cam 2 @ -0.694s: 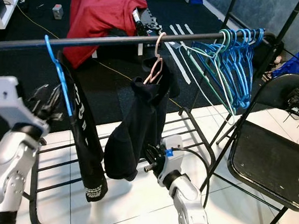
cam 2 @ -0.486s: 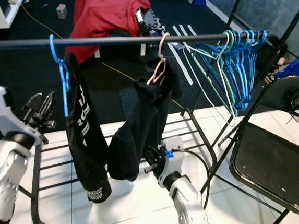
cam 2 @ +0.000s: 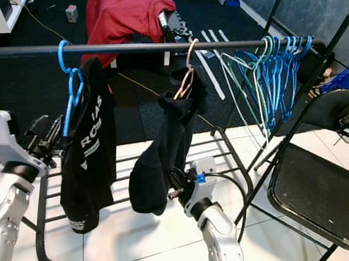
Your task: Hang hanger
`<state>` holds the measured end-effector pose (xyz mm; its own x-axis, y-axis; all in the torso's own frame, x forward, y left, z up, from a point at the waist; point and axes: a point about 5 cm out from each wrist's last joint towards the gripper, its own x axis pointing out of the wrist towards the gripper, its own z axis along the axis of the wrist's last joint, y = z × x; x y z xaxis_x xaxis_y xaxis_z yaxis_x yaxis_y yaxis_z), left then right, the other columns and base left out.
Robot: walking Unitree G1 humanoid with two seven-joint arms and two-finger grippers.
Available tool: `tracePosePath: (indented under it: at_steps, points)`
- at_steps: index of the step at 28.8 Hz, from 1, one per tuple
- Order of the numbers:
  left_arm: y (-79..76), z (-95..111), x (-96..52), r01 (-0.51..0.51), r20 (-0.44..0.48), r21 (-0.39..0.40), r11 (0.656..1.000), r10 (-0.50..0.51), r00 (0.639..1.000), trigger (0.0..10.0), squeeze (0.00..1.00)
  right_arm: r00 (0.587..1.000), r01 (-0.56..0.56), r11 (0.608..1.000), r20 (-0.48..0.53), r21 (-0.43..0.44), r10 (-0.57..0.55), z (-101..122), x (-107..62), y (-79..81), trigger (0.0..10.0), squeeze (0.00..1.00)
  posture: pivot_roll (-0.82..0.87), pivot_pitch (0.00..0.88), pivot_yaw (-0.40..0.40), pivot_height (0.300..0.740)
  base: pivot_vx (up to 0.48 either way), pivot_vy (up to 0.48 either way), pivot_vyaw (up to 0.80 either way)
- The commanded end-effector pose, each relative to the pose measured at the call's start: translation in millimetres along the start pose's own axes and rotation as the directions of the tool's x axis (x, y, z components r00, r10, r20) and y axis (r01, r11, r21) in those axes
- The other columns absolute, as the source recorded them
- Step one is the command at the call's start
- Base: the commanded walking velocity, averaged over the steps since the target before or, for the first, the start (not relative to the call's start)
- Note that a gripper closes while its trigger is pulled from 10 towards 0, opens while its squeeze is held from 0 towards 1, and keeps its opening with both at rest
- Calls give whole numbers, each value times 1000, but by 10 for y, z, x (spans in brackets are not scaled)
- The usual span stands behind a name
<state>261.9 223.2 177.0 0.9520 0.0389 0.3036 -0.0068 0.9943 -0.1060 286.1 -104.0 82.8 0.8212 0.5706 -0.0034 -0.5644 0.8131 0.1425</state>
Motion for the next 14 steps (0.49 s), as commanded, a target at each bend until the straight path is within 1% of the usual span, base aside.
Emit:
tracePosePath:
  at_steps: [1, 7, 14]
  points:
    - [5, -17, -36, 17, -13, 25, 1000, -17, 1000, 10000, 0, 1000, -4, 1000, 23, -6, 4, 31, -10, 11, 10000, 0, -11, 148, -66, 740, 0, 266, 0]
    - [18, -16, -47, 19, -13, 28, 999, -19, 1000, 10000, 0, 999, -15, 1000, 39, -9, 16, 66, 5, 37, 10000, 0, -8, 148, -67, 740, 0, 397, 0]
    - [2, -26, -45, 20, -8, 39, 999, -19, 1000, 10000, 0, 999, -19, 1000, 47, -9, 20, 86, 3, 42, 10000, 0, -11, 151, -67, 740, 0, 471, 0]
